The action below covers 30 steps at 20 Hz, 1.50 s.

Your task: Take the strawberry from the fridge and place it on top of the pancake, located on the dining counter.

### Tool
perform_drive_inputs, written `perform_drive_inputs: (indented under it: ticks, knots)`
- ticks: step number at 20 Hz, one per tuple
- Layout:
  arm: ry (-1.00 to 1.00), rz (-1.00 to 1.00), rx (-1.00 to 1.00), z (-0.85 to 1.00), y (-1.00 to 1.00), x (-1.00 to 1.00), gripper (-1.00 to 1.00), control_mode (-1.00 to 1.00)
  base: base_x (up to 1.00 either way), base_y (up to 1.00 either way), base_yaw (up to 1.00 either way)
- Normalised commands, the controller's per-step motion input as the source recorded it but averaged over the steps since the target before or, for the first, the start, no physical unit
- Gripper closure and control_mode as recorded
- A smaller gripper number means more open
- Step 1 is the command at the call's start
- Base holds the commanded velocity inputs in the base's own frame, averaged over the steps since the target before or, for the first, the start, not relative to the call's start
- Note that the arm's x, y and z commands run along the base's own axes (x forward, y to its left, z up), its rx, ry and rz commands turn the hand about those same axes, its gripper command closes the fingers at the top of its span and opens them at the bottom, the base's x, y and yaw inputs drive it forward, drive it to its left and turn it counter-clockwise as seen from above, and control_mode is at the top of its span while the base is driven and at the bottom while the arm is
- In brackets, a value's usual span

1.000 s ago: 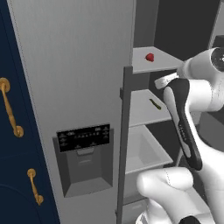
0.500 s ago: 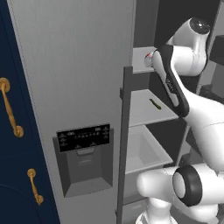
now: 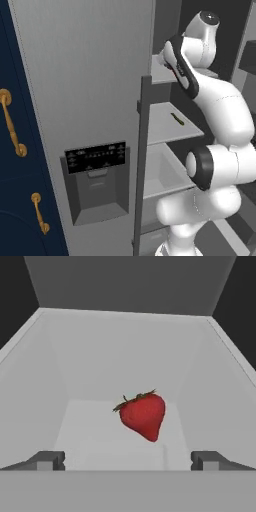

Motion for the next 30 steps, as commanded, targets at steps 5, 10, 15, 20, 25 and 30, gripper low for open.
perform_drive_inputs:
  ticks: [5, 10, 15, 20, 25, 30]
  knots:
    - [0.0, -0.02, 0.0, -0.3, -0.07, 0.48, -1.0, -1.0, 0.0, 0.0, 0.0]
    - [0.0, -0.01, 0.0, -0.25, -0.01, 0.4, -1.0, -1.0, 0.0, 0.0, 0.0]
    - [0.0, 0.0, 0.0, -0.27, 0.0, 0.37, -1.0, -1.0, 0.0, 0.0, 0.0]
    - [0.0, 0.0, 0.0, -0.1, 0.0, 0.14, -1.0, -1.0, 0.0, 0.0, 0.0]
    - [0.01, -0.07, 0.0, -0.26, -0.01, -0.15, 1.0, -1.0, 0.0, 0.0, 0.0]
    - [-0.01, -0.18, 0.0, -0.3, -0.01, -0.51, 1.0, -1.0, 0.0, 0.0, 0.0]
